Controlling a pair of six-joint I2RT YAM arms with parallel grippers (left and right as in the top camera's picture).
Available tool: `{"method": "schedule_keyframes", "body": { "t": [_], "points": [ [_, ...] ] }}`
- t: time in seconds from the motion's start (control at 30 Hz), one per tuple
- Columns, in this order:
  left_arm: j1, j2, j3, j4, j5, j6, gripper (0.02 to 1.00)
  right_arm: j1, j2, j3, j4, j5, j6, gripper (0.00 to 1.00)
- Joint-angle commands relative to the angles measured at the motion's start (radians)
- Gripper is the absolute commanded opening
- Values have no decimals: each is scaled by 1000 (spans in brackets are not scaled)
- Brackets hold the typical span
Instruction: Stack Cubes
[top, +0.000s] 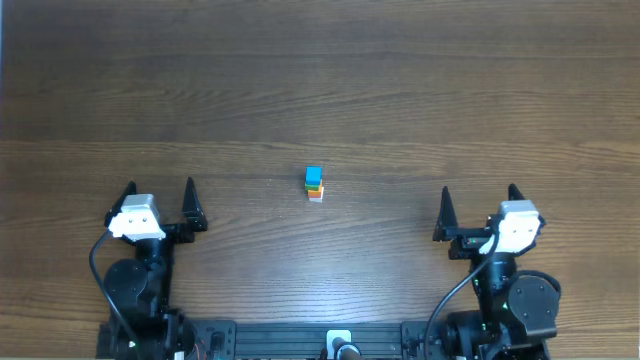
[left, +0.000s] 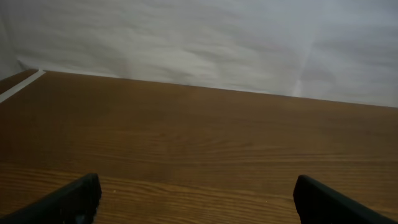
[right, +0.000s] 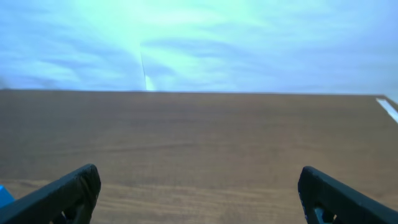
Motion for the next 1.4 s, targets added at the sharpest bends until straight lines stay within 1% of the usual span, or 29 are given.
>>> {"method": "schedule_keyframes", "body": {
  "t": [0.03, 0.63, 0.83, 1.03, 1.4],
  "points": [
    [5, -7, -4, -3, 13, 11, 1000, -10, -22, -61, 57, -24, -15, 991],
    [5, -7, -4, -3, 13, 11, 1000, -10, -22, -340, 445, -31, -20, 991],
    [5, -7, -4, -3, 13, 11, 996, -10, -22, -338, 429, -39, -56, 991],
    [5, -7, -4, -3, 13, 11, 1000, -18, -22, -338, 315, -27, -56, 991],
    [5, -7, -4, -3, 13, 11, 1000, -29, -21, -338, 319, -27, -56, 991]
  ]
}}
